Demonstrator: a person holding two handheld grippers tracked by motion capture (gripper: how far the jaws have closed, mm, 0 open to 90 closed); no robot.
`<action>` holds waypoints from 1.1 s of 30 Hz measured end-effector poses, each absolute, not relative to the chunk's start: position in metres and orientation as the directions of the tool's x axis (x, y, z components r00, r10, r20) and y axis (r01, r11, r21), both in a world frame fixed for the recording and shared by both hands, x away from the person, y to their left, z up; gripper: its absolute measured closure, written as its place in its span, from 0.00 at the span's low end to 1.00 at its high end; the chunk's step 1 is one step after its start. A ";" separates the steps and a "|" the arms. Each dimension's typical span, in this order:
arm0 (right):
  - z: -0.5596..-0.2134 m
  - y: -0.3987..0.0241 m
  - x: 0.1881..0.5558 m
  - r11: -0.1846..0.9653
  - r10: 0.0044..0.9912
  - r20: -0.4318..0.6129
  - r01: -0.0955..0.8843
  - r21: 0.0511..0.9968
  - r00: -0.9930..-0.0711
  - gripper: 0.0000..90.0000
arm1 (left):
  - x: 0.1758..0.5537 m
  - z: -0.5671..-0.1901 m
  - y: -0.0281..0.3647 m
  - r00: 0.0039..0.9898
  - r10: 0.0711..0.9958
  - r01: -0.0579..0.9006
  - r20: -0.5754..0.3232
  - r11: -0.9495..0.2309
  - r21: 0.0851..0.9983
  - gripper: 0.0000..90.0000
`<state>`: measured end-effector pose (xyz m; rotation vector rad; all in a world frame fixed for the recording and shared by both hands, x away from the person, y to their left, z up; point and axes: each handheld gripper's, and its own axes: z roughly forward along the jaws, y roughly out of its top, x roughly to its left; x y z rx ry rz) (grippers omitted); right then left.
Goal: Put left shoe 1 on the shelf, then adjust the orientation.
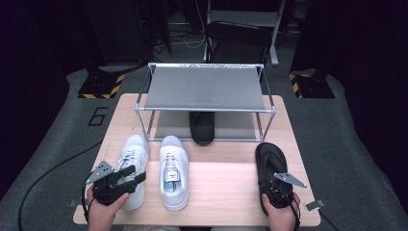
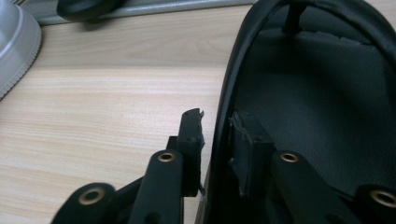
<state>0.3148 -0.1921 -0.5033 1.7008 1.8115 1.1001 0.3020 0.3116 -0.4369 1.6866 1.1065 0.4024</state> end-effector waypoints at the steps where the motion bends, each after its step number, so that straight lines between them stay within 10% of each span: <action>1: -0.503 -0.192 0.315 -0.062 0.964 0.210 0.631 0.773 -0.163 0.85 | 0.302 -0.437 0.312 0.519 0.820 0.474 -0.240 -0.043 0.879 0.48; 21: -0.502 -0.122 0.324 -0.022 0.870 0.353 0.689 0.724 -0.343 0.89 | 0.302 -0.434 0.314 0.518 0.819 0.467 -0.247 -0.029 0.884 0.48; 33: -0.487 -0.145 0.318 -0.090 0.866 0.377 0.639 0.764 -0.328 0.72 | 0.302 -0.436 0.317 0.513 0.821 0.468 -0.250 -0.023 0.883 0.48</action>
